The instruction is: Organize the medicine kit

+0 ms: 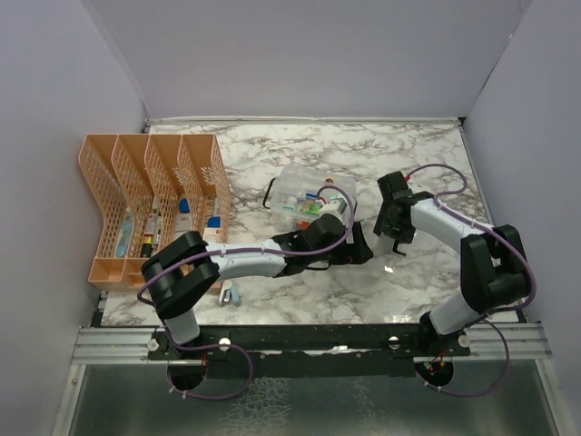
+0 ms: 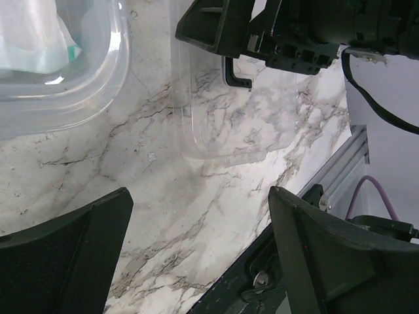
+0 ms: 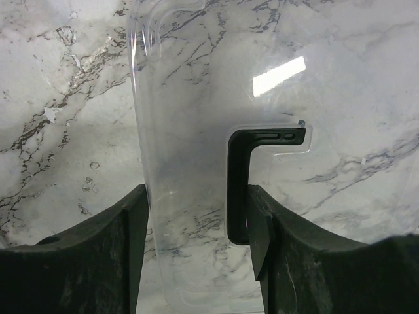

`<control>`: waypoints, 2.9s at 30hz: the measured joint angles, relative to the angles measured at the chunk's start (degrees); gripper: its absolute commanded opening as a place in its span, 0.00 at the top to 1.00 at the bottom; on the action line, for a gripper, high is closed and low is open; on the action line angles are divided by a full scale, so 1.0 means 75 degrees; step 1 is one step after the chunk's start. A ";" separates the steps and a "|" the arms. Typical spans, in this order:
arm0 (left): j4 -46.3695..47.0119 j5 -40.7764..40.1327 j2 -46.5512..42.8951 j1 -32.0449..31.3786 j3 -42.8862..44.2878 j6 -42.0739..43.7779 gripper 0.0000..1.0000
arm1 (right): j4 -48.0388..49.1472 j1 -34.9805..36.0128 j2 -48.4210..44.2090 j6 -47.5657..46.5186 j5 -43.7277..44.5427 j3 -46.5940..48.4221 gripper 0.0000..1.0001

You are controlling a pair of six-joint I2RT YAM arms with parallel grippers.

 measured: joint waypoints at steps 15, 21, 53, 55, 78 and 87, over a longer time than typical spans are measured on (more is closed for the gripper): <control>0.0102 0.0262 0.0548 0.0003 0.0012 0.0076 0.13 | -0.0023 -0.0012 -0.1099 0.0035 -0.0924 -0.0382 0.55; 0.0297 0.0446 0.0775 0.0000 0.0105 0.0012 0.16 | -0.0020 -0.0012 -0.1291 0.0052 -0.1291 -0.0490 0.55; 0.0976 0.0731 0.1504 0.0003 0.0592 -0.1373 0.51 | 0.0003 -0.0015 -0.1845 0.0239 -0.2057 -0.0670 0.55; 0.0965 0.0734 0.1518 0.0003 0.0592 -0.1411 0.58 | 0.0003 -0.0017 -0.1903 0.0242 -0.2069 -0.0694 0.55; 0.0644 0.0734 0.0323 -0.0009 0.0452 -0.0452 0.78 | -0.1207 -0.0029 -0.3695 0.0414 -0.1784 0.0408 0.22; -0.0067 0.0918 -0.0595 0.0227 0.0924 0.0090 0.79 | -0.1460 -0.0029 -0.4642 0.0347 -0.1778 0.2057 0.23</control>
